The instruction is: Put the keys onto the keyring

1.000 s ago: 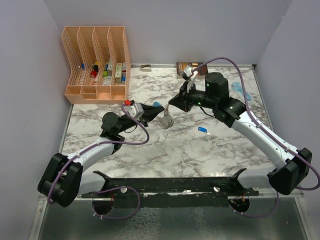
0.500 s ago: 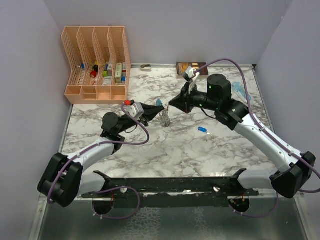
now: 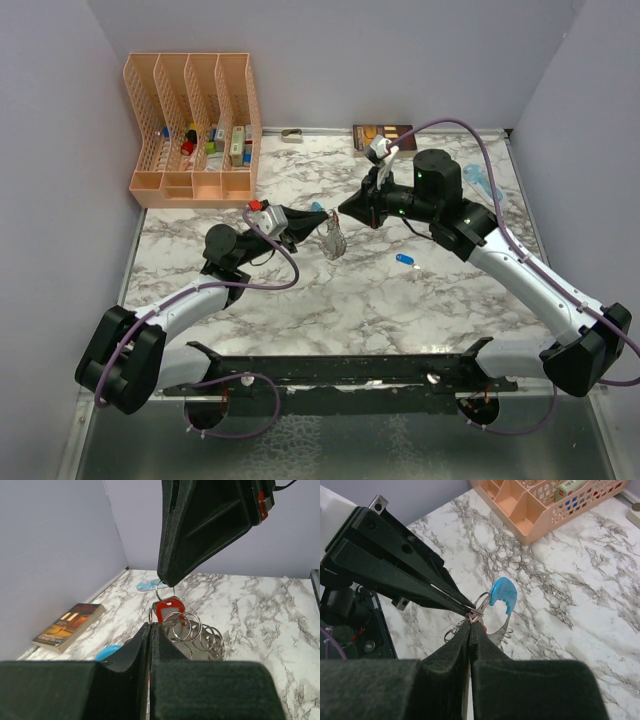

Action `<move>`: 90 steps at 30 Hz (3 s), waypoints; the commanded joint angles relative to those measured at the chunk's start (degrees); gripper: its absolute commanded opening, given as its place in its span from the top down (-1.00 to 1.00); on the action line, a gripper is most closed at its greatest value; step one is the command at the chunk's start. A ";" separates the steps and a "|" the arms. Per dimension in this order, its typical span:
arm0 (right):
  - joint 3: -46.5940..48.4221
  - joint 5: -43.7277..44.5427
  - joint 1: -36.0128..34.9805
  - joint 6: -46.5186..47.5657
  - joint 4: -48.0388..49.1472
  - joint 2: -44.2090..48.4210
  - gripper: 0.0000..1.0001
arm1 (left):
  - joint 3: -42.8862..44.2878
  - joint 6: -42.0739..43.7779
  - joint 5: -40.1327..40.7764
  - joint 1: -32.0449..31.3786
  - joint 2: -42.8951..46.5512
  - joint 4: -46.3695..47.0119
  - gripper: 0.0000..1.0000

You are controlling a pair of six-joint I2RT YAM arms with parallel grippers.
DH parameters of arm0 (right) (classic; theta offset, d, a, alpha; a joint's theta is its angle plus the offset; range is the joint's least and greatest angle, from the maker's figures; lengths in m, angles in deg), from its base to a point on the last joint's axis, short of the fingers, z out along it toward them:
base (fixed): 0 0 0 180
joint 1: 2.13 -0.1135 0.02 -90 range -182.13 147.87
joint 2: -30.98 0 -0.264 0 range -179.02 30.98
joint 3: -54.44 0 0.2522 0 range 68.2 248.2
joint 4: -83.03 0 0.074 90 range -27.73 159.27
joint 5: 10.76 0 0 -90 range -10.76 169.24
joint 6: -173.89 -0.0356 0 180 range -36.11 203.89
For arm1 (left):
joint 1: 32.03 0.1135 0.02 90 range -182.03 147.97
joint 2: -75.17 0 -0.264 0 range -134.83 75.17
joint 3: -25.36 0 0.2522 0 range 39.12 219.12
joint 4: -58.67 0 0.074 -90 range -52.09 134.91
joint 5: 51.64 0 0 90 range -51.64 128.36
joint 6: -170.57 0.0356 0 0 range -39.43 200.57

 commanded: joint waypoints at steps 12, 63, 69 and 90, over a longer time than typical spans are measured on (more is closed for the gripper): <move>0.55 1.92 -1.12 -0.48 0.06 -1.30 0.98 | 2.22 0.07 1.06 -0.38 0.24 3.22 1.00; 1.85 3.08 -1.81 -1.41 -0.02 -0.73 0.97 | 2.16 1.74 1.19 -1.00 0.24 1.54 1.00; 1.97 4.29 -1.80 -1.30 -0.41 0.11 0.98 | 2.12 1.91 1.11 -0.98 0.37 1.35 1.00; 1.74 4.77 -1.75 -1.29 0.02 -0.37 0.98 | 2.28 1.04 0.56 -1.00 0.85 2.13 1.00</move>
